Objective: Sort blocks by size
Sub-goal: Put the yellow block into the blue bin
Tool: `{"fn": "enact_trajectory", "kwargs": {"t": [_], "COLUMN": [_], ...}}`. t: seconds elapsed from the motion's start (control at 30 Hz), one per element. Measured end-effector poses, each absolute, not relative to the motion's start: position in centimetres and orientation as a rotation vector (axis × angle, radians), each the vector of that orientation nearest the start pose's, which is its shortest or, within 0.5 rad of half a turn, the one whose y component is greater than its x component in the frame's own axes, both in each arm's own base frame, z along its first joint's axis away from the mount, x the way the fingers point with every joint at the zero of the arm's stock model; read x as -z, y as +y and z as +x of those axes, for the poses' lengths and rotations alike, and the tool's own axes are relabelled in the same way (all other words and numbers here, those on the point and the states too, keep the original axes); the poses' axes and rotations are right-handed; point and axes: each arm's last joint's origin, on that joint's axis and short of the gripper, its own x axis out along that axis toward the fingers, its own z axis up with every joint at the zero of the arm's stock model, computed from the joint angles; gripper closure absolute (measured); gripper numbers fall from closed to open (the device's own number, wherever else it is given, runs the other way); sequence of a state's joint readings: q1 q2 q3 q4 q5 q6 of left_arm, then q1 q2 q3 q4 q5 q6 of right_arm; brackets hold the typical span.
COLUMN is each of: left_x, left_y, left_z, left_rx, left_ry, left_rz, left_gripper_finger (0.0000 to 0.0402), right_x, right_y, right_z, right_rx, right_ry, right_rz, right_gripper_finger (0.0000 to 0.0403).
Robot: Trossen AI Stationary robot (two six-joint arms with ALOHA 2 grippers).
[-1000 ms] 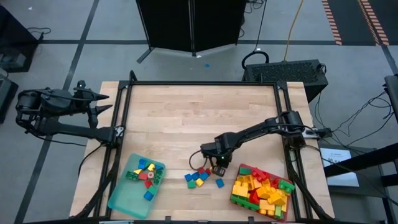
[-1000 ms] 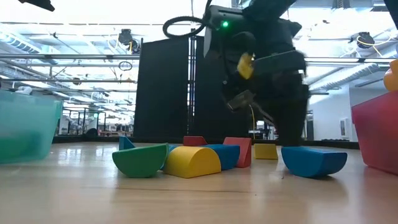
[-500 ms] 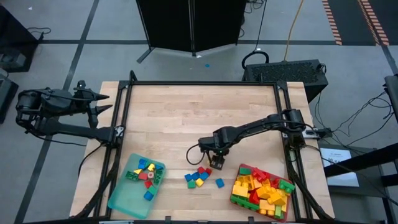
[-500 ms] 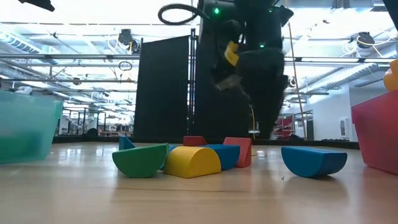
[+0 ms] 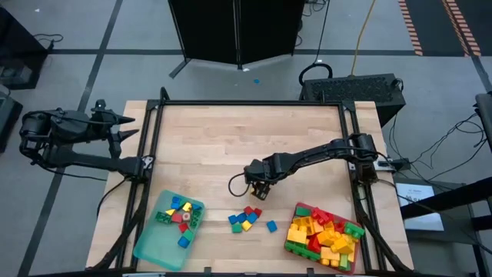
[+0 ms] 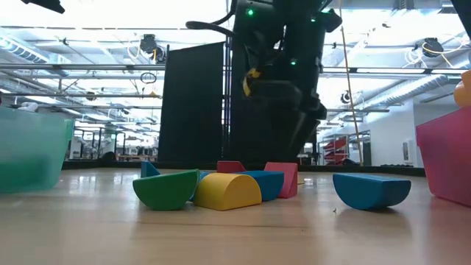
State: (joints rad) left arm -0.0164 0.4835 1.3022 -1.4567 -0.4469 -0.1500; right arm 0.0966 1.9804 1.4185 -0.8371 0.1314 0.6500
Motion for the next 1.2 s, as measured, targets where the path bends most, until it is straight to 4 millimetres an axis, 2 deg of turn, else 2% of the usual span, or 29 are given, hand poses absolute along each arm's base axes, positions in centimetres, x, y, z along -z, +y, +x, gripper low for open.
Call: {"fn": "enact_trajectory", "kwargs": {"t": [0.37,0.83,0.9,0.97,1.1,1.2], "left_x": [-39.0,-39.0,-39.0,-39.0,-39.0,-39.0], "left_y": [1.3,1.3,1.3,1.3,1.3,1.3], "left_z": [-1.5,-1.5,-1.5,-1.5,-1.5,-1.5], "left_rx": [-0.459,-0.462,-0.466,-0.466,-0.467,-0.467], "left_ry": [0.594,0.593,0.593,0.593,0.593,0.592], "left_rz": [0.01,0.013,0.014,0.013,0.013,0.013], "left_gripper_finger": [0.0214,0.0214,0.0214,0.0214,0.0214,0.0214], "right_x": [-16.4,-14.0,-13.9,-13.9,-14.0,-14.0], "right_y": [2.1,2.1,2.1,2.1,2.2,2.2], "right_z": [37.8,37.0,37.0,37.0,37.0,37.0], "right_rx": [0.505,0.494,0.49,0.487,0.476,0.473], "right_ry": [1.312,1.293,1.287,1.285,1.288,1.29], "right_rz": [0.462,0.469,0.471,0.476,0.486,0.489], "right_gripper_finger": [0.0105,0.0121,0.0139,0.0174,0.0284,0.0292]}}
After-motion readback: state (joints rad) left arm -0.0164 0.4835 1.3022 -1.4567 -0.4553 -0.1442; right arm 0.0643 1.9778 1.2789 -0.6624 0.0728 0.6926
